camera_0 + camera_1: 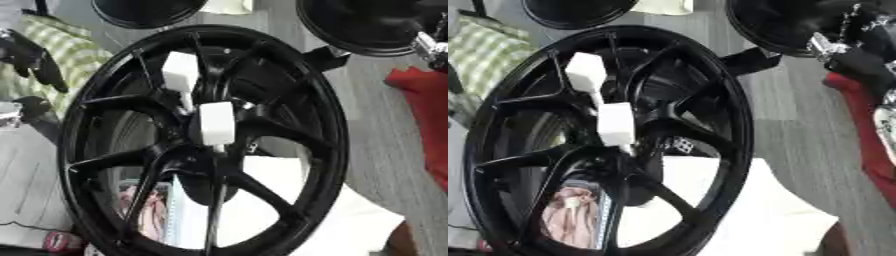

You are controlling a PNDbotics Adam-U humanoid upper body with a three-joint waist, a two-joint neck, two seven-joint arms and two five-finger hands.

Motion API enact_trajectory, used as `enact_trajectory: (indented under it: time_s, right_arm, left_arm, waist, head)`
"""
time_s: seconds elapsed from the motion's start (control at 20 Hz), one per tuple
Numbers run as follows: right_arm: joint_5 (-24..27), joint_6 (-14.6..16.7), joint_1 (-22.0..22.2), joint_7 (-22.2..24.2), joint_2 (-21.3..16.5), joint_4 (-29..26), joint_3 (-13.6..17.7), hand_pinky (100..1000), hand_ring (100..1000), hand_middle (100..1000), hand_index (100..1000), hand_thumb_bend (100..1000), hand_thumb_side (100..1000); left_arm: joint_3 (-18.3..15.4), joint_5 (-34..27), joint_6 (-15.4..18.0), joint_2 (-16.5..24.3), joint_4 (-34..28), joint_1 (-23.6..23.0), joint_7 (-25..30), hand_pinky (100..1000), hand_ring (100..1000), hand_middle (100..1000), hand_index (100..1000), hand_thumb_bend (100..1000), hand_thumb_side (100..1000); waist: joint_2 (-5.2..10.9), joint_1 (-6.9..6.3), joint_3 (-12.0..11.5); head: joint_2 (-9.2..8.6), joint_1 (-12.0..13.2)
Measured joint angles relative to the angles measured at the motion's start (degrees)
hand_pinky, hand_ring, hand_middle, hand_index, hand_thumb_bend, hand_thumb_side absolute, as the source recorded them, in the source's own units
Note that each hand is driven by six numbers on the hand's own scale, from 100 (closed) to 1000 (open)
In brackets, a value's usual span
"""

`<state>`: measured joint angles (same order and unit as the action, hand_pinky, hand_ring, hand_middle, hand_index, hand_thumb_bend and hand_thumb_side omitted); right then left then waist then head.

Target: Pull the pin out of the wheel hub.

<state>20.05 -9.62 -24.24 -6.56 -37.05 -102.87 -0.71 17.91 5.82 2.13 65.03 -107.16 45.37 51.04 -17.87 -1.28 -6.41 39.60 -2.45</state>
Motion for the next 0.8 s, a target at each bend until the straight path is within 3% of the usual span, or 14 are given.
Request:
enact_trajectory:
  time_s: [0.1,0.2,0.4,0.5,0.8]
  right_arm:
    - [0.0,0.0,0.0,0.0,0.0,0.2,0.0,879,756,601,747,371,234]
    - [0.0,0.0,0.0,0.1,0.0,0.3,0.0,879,756,601,747,366,235]
    - [0.0,-0.1,0.0,0.1,0.0,0.4,0.0,879,756,601,746,361,236]
    - [0.0,-0.1,0.1,0.1,0.0,0.5,0.0,879,756,601,746,360,236]
    - [0.0,-0.1,0.1,0.2,0.0,0.6,0.0,879,756,601,746,359,237]
  left_arm:
    - [1.6,0.0,-0.5,-1.7,1.8,2.9,0.5,760,778,749,842,182,867]
    - [3.1,0.2,-1.0,-3.6,3.7,5.7,0.8,774,791,761,854,154,943]
    - [5.4,0.3,-2.0,-6.8,6.7,9.3,0.9,786,794,764,854,294,976]
    - [5.9,0.0,-2.3,-7.8,7.7,10.2,0.8,787,789,760,853,214,1000]
    - [6.5,-2.0,-2.7,-10.5,9.7,13.5,-0.4,801,815,796,883,220,897]
  waist:
    - [0.05,-0.01,0.0]
    - [0.12,0.0,0.0]
    - [0.23,-0.02,0.0]
    - [0.24,-0.03,0.0]
    - [0.36,-0.03,0.0]
  head:
    - [0.09,0.0]
    - [0.11,0.0]
    - [0.13,0.0]
    - [0.13,0.0]
    - [0.13,0.3]
